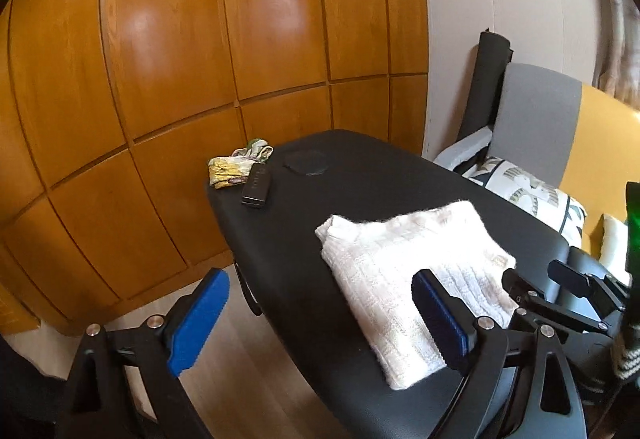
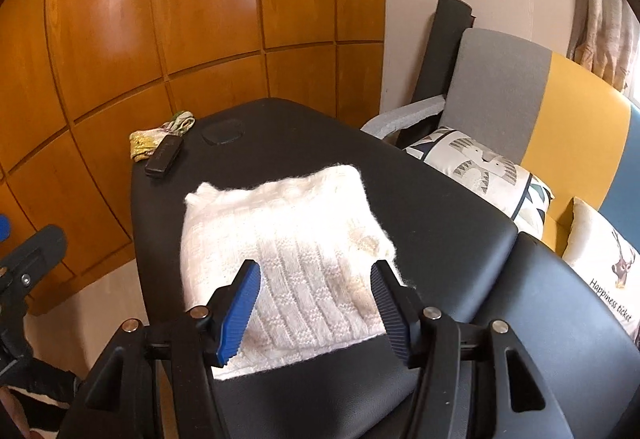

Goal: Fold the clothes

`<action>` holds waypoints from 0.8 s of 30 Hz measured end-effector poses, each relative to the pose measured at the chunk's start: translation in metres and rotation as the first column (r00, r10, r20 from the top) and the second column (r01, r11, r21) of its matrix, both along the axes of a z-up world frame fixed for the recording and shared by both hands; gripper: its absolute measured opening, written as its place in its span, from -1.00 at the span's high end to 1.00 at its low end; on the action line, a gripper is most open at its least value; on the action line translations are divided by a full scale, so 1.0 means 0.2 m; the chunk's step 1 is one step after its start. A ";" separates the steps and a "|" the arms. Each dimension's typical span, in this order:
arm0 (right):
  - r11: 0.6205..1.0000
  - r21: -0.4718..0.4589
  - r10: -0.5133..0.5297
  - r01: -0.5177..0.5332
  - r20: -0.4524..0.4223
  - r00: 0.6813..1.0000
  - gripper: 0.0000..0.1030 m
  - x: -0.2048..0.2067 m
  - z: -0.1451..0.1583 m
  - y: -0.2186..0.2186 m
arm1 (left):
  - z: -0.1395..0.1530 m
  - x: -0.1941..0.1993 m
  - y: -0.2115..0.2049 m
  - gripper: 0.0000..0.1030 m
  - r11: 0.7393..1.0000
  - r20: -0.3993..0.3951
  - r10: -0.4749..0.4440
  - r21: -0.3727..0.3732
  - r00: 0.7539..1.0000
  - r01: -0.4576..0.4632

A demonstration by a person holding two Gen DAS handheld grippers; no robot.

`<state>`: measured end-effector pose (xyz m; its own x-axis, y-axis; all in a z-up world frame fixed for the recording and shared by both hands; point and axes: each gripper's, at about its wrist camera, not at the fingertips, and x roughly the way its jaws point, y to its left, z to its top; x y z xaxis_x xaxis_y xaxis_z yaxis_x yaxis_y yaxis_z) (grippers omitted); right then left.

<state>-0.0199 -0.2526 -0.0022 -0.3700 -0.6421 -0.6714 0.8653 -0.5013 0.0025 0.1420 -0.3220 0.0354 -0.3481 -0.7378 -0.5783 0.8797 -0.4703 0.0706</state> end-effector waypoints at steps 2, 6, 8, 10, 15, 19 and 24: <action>1.000 0.005 0.006 -0.006 -0.005 1.000 -0.13 0.00 0.00 0.00 | 0.00 -0.01 0.01 -0.81 1.000 -0.003 -0.011 0.000 1.000 0.011; 0.999 0.030 0.016 -0.016 -0.009 1.000 -0.13 0.00 -0.02 -0.02 | 0.00 -0.01 0.00 -0.81 1.000 -0.028 -0.013 0.017 1.000 0.013; 0.999 0.040 0.023 -0.022 -0.008 1.000 -0.13 0.00 -0.03 -0.02 | 0.00 -0.01 -0.02 -0.81 0.999 -0.037 -0.015 0.029 0.999 0.016; 0.998 0.053 0.031 -0.031 -0.011 0.999 -0.13 0.01 -0.04 -0.03 | -0.01 -0.02 -0.03 -0.81 0.999 -0.038 -0.020 0.041 0.999 0.021; 0.996 0.077 0.053 -0.051 -0.022 0.998 -0.13 0.02 -0.06 -0.06 | -0.02 -0.02 -0.05 -0.81 0.996 -0.036 -0.040 0.075 0.999 0.042; 0.993 0.097 0.066 -0.062 -0.036 0.997 -0.13 0.03 -0.08 -0.07 | -0.03 -0.03 -0.06 -0.81 0.995 -0.028 -0.054 0.085 0.998 0.056; 0.993 0.107 0.062 -0.059 -0.032 0.998 -0.13 0.01 -0.10 -0.06 | -0.07 -0.04 -0.07 -0.82 0.992 -0.017 -0.053 0.112 0.998 0.054</action>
